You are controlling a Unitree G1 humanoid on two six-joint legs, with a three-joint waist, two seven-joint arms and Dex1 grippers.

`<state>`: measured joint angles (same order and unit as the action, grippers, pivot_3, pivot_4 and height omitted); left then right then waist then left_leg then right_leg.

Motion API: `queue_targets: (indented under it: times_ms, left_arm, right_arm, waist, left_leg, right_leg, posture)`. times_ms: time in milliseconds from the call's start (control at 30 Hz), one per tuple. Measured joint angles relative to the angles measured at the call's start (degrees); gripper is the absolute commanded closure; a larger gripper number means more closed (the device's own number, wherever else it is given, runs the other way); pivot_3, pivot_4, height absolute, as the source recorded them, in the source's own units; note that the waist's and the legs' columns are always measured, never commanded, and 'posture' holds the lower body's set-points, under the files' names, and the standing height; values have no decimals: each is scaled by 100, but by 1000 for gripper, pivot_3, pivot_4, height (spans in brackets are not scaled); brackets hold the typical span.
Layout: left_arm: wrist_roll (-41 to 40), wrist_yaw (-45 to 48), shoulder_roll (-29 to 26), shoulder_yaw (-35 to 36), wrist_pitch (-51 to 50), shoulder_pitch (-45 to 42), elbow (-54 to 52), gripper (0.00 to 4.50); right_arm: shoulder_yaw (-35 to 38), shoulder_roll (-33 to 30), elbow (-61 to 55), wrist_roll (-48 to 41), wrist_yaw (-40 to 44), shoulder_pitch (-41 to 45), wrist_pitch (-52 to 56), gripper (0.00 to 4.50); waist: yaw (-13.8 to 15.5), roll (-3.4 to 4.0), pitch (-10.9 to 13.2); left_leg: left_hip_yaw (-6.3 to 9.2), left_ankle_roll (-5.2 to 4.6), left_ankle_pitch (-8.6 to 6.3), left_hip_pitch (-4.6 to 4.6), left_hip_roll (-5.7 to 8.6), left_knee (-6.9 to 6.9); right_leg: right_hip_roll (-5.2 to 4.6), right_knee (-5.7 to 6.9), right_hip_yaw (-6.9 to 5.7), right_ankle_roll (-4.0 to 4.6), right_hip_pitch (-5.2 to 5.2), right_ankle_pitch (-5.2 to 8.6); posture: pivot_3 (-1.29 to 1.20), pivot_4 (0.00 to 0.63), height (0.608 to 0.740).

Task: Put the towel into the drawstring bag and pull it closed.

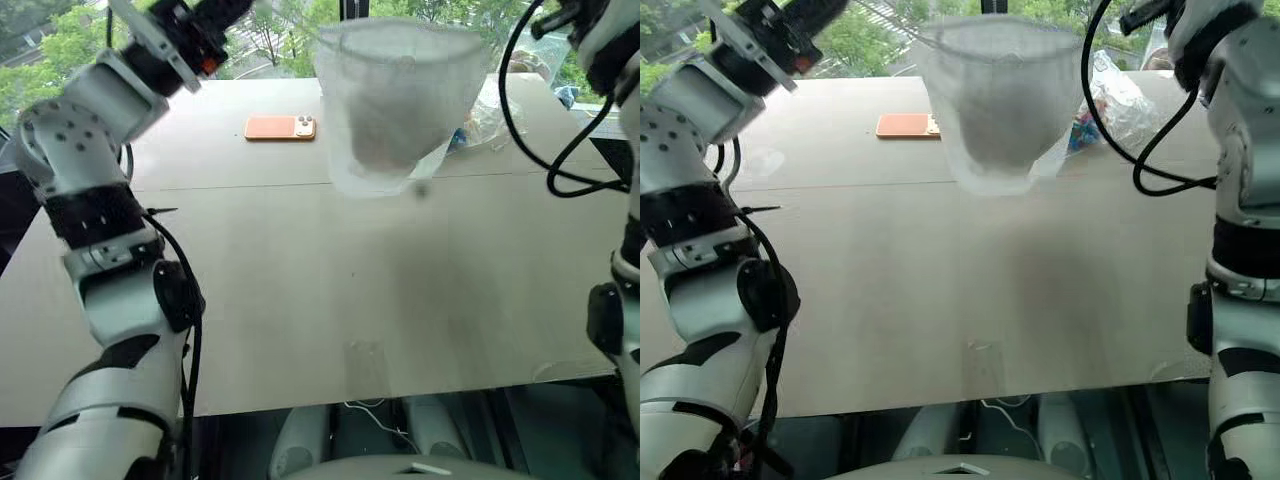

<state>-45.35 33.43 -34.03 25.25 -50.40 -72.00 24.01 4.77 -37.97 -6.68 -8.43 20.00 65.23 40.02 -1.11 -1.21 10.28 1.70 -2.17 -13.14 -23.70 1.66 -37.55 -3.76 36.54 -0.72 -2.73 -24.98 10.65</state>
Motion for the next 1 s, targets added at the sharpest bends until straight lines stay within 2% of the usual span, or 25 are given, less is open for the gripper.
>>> queue_targets:
  times_ms: [167,233,367,467,633,700,900,1000]
  left_arm:
    - [466,388,-132,-367,427,147,405,4469]
    - [508,384,-145,-331,521,48,680,4469]
    - [1019,607,-450,-688,1048,262,735,4469]
    - [1477,295,-545,-728,1700,447,1770,4469]
    - [1765,-372,-535,-721,2340,376,2759,4469]
    - [1772,-372,-521,-723,2461,258,2896,4469]
    - [1731,-360,-519,-623,2720,-179,3059,4469]
    - [1543,479,-546,-798,2062,669,2052,4469]
  right_arm:
    - [-288,-355,223,257,319,-34,-339,4500]
    - [-20,-222,204,62,289,-23,-43,4500]
    - [43,-753,84,264,312,-657,-97,4500]
    - [155,-1060,284,409,244,-1062,-183,4500]
    - [388,-1325,502,497,16,-1448,-566,4500]
    - [415,-1350,682,507,-47,-1497,-701,4500]
    - [451,-1689,756,477,-75,-1477,-1014,4500]
    - [1216,-1646,365,-252,321,-1968,-260,4500]
  waist:
    - [17,-5,3]
    - [27,-11,7]
    - [44,-9,5]
    - [29,-10,6]
    - [32,-13,6]
    - [31,-14,7]
    - [31,-14,7]
    - [23,-14,5]
  left_leg:
    - [-11,9,5,-24,6,15]
    - [-8,25,15,-48,5,11]
    - [-14,26,16,-59,10,22]
    - [-23,22,14,-60,9,18]
    - [-21,1,1,-60,7,13]
    - [-23,2,2,-65,8,7]
    - [-22,2,2,-62,8,9]
    - [-24,9,6,-62,5,6]
  right_leg:
    - [-20,0,7,-3,-28,0]
    - [-22,0,5,-3,-46,-1]
    - [-29,-7,6,-5,-59,1]
    - [-28,-1,11,-6,-67,0]
    - [-28,7,9,-6,-66,0]
    - [-29,6,10,-7,-67,-1]
    - [-29,4,9,-7,-65,0]
    - [-28,10,12,-7,-62,0]
  posture:
    - [0,150,740]
    - [0,150,740]
    - [0,150,740]
    - [0,150,740]
    - [0,150,740]
    - [0,150,740]
    - [0,150,740]
    - [0,150,740]
